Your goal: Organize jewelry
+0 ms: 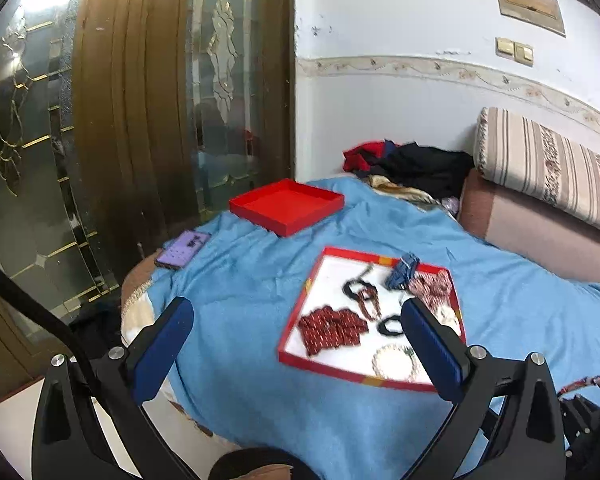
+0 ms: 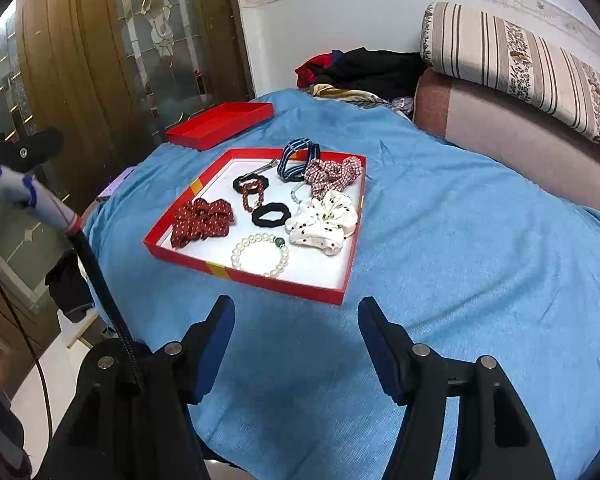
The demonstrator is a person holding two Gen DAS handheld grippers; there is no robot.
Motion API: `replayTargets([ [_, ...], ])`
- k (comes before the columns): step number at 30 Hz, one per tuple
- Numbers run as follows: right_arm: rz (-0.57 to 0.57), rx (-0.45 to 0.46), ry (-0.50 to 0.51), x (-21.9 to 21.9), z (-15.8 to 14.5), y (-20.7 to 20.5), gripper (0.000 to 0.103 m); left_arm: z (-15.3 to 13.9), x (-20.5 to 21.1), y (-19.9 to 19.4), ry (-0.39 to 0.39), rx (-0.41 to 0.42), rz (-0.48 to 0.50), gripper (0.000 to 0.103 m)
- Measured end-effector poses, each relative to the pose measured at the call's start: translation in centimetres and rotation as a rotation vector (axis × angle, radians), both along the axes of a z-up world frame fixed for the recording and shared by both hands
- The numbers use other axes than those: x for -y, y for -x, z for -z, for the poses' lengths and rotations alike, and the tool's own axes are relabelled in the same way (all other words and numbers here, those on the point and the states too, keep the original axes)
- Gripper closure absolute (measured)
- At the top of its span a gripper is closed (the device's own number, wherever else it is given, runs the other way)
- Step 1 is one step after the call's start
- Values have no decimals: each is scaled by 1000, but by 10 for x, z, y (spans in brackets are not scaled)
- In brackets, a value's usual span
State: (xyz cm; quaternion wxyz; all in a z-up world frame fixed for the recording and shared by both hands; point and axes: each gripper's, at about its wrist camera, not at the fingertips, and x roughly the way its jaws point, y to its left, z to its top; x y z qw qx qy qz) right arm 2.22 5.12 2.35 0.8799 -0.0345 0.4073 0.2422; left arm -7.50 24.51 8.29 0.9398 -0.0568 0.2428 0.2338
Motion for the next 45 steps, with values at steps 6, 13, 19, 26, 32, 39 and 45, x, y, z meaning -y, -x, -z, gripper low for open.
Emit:
replayTargets([
  [6, 31, 4, 13, 0, 2, 3, 32, 21, 10, -7, 8, -93, 49, 0],
  [13, 83, 4, 24, 7, 6, -1, 28, 33, 22, -14, 6, -147, 94, 0],
  [19, 111, 2, 38, 11, 10, -5, 28, 40, 25, -20, 15, -180, 102, 0],
  [26, 134, -4, 42, 18, 13, -11, 27, 45, 32, -26, 7, -206, 113, 0],
  [32, 141, -5, 47, 21, 14, -12, 27, 48, 36, -28, 8, -222, 128, 0],
  [39, 147, 4, 55, 19, 13, -10, 26, 51, 37, -29, 16, -232, 141, 0],
  [45, 160, 12, 58, 22, 11, -11, 25, 53, 38, -30, 19, -238, 149, 0],
])
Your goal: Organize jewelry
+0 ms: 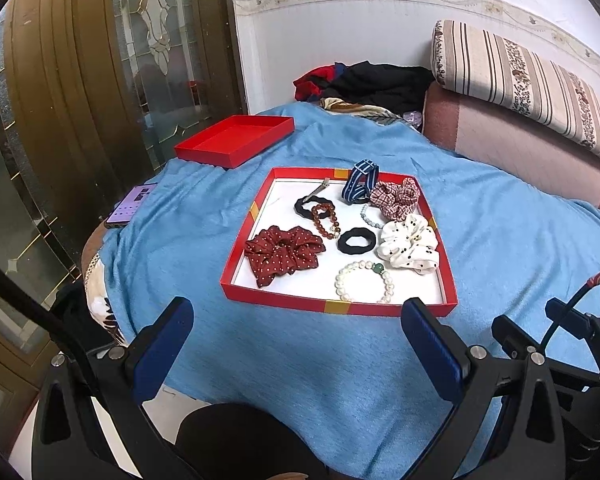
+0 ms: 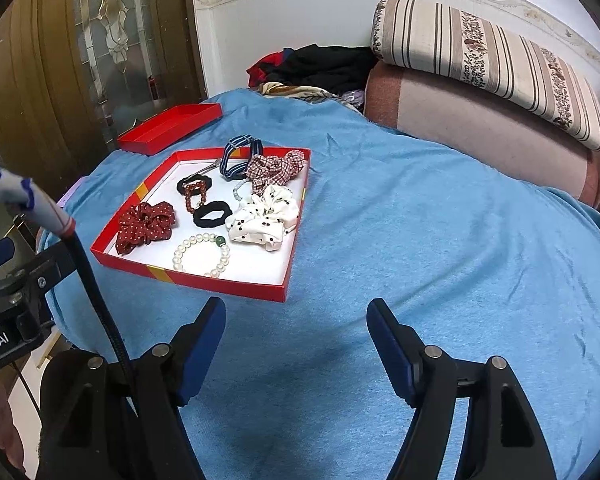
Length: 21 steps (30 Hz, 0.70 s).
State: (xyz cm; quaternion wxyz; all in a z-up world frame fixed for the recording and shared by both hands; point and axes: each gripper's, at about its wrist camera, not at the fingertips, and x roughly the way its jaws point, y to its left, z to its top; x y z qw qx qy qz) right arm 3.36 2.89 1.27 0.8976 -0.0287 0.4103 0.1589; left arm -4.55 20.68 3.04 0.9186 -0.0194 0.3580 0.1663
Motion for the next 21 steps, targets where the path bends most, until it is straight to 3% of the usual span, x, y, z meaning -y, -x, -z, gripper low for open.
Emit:
replayTargets([
  [21, 7, -6, 14, 0, 3, -6, 24, 9, 1, -7, 32, -33, 8, 0],
])
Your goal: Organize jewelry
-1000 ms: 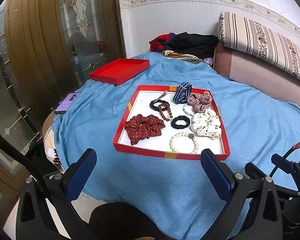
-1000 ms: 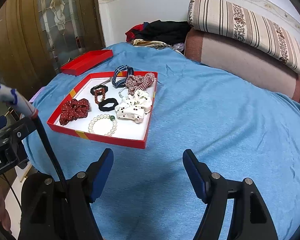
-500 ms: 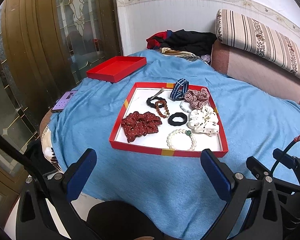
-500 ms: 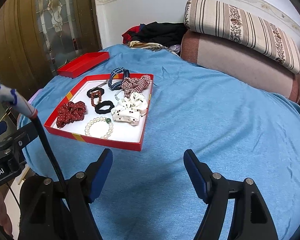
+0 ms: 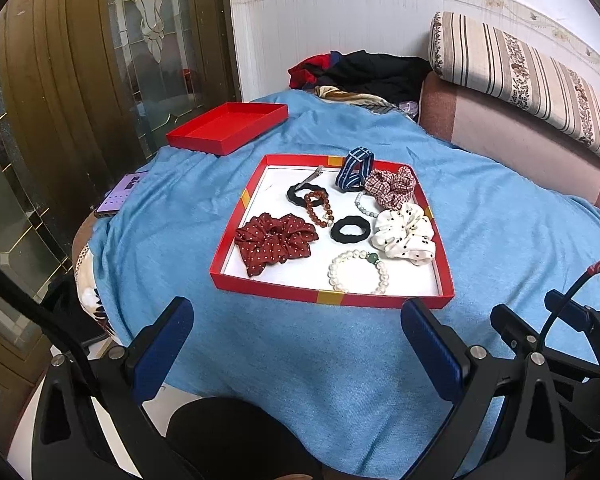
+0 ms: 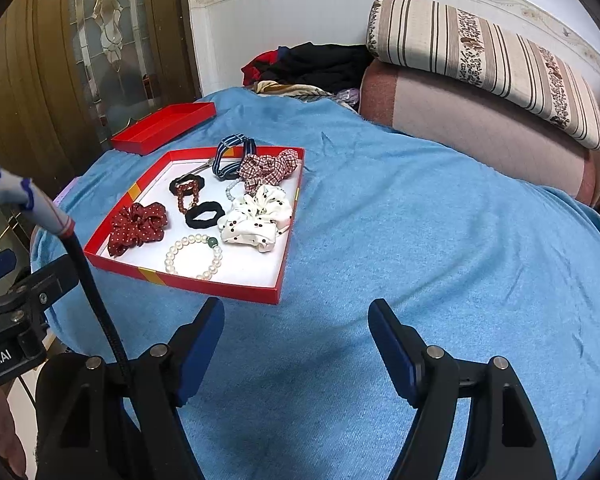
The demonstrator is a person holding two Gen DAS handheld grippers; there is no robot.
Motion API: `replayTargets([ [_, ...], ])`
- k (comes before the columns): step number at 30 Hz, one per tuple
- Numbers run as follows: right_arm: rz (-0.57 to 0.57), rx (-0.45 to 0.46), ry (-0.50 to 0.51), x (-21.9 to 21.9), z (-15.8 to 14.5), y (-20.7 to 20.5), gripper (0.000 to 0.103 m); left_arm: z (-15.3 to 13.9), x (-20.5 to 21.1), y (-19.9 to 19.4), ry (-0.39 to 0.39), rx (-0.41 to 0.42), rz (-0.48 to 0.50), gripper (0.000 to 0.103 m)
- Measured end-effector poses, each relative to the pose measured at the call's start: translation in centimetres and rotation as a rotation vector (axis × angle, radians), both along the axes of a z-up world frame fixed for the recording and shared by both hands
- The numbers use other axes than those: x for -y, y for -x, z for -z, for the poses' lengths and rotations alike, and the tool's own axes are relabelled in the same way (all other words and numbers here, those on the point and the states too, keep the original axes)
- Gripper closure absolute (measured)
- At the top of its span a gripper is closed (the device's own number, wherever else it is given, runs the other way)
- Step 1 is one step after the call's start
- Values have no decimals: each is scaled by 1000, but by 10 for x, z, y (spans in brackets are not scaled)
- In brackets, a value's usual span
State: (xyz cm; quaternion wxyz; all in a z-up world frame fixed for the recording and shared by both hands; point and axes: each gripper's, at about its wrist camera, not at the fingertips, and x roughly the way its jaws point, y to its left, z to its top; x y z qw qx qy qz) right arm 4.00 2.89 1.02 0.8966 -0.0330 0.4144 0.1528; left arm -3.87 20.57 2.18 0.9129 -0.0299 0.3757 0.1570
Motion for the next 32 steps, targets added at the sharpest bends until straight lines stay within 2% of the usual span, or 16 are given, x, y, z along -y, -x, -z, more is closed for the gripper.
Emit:
replayTargets([
  [32, 4, -28, -10, 5, 7, -8, 23, 8, -2, -4, -2, -18, -20, 0],
])
